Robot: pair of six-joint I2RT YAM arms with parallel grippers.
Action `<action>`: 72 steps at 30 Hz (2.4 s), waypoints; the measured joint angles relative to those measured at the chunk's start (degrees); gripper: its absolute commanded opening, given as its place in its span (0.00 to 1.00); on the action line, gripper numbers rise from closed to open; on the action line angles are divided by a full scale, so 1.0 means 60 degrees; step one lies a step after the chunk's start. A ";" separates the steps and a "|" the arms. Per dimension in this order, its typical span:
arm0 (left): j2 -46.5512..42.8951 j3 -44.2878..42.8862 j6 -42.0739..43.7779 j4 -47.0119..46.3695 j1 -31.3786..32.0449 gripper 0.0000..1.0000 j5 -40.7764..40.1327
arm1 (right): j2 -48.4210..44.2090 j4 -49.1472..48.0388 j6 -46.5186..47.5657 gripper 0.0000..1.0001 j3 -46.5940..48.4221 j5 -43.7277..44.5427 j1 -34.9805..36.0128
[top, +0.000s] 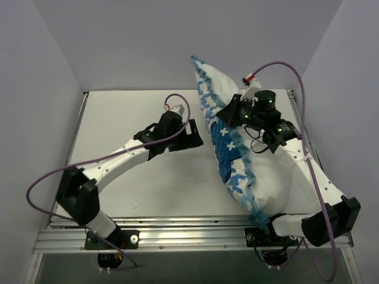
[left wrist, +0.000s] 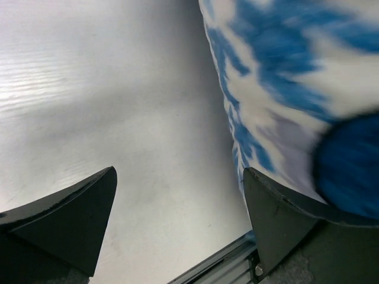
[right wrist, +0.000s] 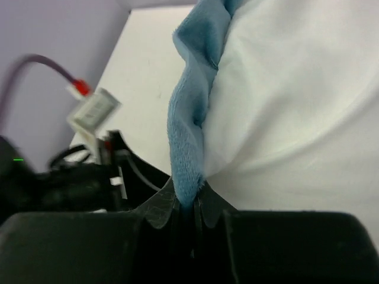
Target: Remove the pillowcase from the pillow
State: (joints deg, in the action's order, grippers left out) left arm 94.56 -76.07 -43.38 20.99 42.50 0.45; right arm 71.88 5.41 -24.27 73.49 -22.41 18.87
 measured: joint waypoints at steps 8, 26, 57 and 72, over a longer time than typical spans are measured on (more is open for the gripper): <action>-0.4397 0.2823 -0.0477 0.0929 -0.1512 0.94 -0.0911 | 0.2011 0.0357 0.0149 0.49 0.0000 0.0361 0.2557; -0.1410 -0.1847 0.2397 0.3016 -0.2157 0.94 -0.0911 | -0.1067 0.3526 -0.0484 0.95 -0.0379 0.5453 0.3373; -0.1851 0.2878 0.0339 -0.0601 -0.3796 0.02 -0.0095 | 0.1829 0.0987 -0.0874 0.90 -0.1949 0.3825 0.1621; -0.8185 0.3450 0.1122 0.4466 -0.3544 0.89 -0.0787 | 0.4346 0.1158 0.0801 0.92 0.2036 0.4404 0.2055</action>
State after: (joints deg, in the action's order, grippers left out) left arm 45.45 -55.37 -36.64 47.79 21.23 -4.27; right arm 97.95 12.36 -19.46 85.71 4.01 31.20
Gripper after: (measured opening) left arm 0.859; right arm 0.912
